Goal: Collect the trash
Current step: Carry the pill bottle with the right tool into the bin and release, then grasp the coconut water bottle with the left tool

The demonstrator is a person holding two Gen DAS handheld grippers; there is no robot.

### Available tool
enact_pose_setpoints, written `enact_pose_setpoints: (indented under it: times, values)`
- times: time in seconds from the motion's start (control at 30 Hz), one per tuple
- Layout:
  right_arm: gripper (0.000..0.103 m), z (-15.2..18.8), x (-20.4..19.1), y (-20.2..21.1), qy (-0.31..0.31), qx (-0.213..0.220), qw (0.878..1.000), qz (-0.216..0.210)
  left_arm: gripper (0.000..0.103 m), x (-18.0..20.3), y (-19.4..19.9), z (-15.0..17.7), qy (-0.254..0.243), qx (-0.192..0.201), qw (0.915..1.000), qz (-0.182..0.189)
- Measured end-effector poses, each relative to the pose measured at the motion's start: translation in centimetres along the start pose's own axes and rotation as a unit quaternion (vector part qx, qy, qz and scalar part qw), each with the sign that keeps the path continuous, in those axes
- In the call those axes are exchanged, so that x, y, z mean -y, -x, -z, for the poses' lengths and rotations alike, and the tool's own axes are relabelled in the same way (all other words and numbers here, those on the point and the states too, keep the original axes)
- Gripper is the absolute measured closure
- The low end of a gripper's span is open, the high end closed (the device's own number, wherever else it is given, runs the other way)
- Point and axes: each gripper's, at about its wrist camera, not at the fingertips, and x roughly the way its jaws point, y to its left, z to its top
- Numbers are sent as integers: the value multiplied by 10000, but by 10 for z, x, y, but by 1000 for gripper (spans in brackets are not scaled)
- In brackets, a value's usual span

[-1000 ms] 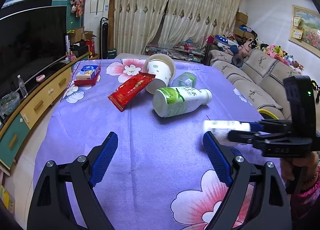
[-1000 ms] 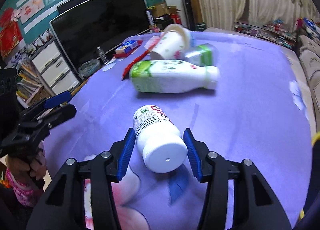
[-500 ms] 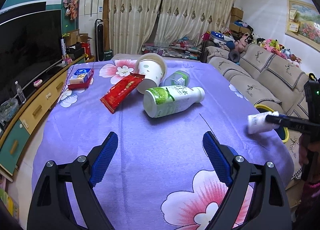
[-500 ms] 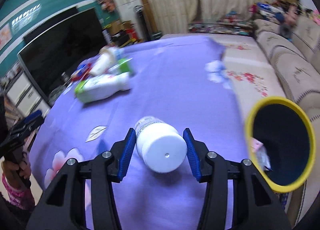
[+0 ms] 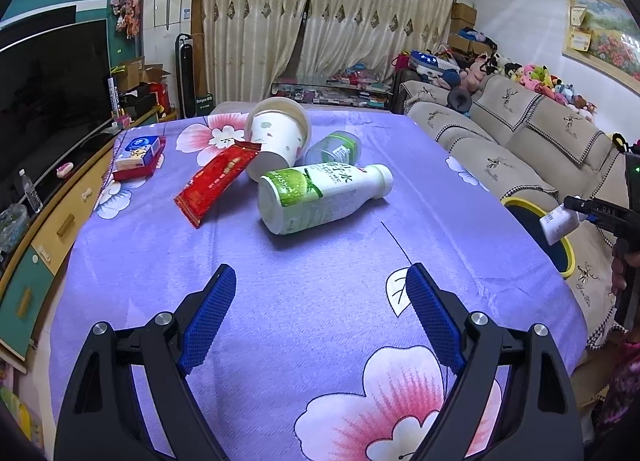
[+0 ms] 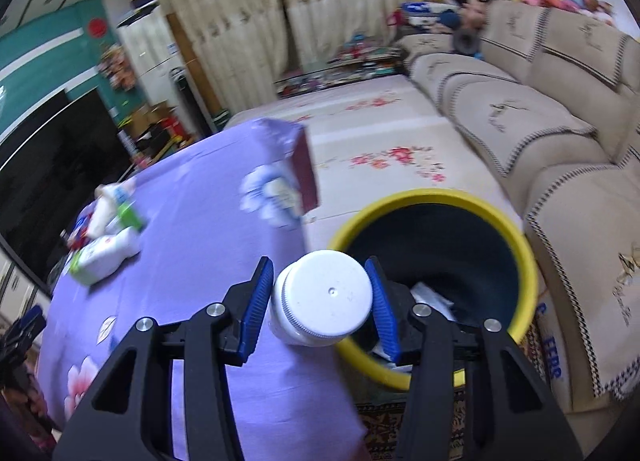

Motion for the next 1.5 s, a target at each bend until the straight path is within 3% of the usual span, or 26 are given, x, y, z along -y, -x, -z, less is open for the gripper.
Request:
enact_pose_setpoints:
  times: [0.2,0.47,0.53,0.87,1.13,1.5]
  values:
    - [58,-5,42,-16,-389,-121,9982,438,17,6,-11,-4,-72,-86,9999,18]
    - [57,-3,76,-38,-686,-317,9946,716,17,10,-25,-12,-145,-176,9997,46]
    - [51,-4,81,-41,-763,-309,9938,751,17,9,-28,-14,-153,-200,9997,43]
    - [49,-5,68,-45,-697,-327,9948,660,17,0,-50,-25,-350,-358,9987,65]
    - [49,-4,57,-52,-620,-397,9956,581,17,-20,-87,-48,-628,-530,9962,298]
    - [49,-7,46,-60,-527,-441,9964,501,17,-28,-131,-75,-1269,-597,9886,557]
